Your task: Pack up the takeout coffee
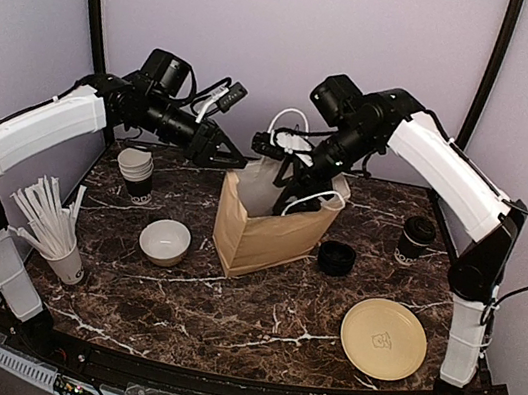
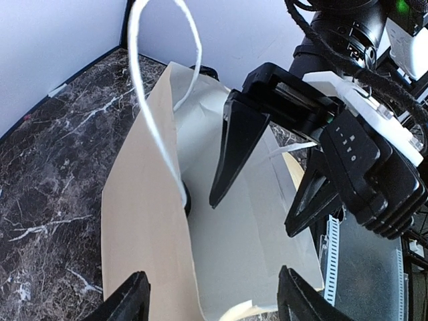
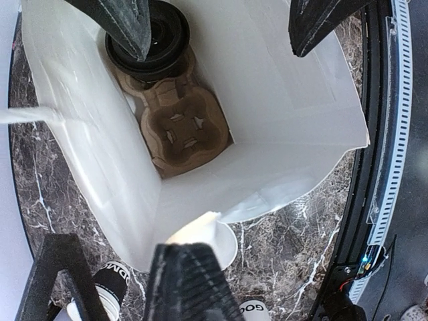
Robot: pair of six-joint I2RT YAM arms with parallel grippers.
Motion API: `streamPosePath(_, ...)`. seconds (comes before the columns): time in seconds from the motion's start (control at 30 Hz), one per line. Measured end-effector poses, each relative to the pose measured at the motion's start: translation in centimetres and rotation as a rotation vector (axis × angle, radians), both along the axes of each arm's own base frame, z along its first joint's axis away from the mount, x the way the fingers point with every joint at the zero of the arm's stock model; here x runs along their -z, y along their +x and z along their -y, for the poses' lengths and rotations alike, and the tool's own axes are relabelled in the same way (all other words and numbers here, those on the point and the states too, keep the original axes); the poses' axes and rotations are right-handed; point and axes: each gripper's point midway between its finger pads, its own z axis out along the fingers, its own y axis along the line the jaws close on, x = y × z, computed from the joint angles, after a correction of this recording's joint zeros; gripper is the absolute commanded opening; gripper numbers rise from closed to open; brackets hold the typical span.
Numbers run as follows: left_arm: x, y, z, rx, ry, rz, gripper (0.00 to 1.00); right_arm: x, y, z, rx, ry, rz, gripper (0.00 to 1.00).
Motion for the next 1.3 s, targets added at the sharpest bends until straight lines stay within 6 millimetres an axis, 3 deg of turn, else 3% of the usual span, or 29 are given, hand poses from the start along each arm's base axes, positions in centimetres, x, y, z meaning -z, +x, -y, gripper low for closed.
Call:
streamPosePath(0.33,2.1,4.3,1.4,-0.094,0.033,0.025,0.65,-1.3,1.4,0.1,0.029,0.038,0.034,0.77)
streamPosePath(0.47,2.9,5.2,1.5,-0.120,0.054,0.031,0.65,-2.8,2.5,1.3,0.057,0.065,0.067,0.80)
streamPosePath(0.7,2.1,7.6,1.3,-0.196,0.076,0.111,0.66,-8.5,5.0,6.7,0.172,0.149,0.184,0.85)
streamPosePath(0.83,1.5,8.7,1.0,-0.234,0.087,0.160,0.68,-10.3,6.1,11.5,0.283,0.161,0.219,0.90)
streamPosePath(0.93,1.4,9.0,1.0,-0.245,0.091,0.176,0.68,-9.2,7.9,15.5,0.394,0.136,0.199,0.90)
streamPosePath(1.07,1.5,9.1,1.0,-0.245,0.093,0.177,0.68,-5.9,11.1,20.8,0.558,0.085,0.114,0.90)
streamPosePath(1.3,1.4,9.1,0.8,-0.247,0.098,0.191,0.76,0.1,13.0,26.7,0.738,-0.050,0.033,0.96)
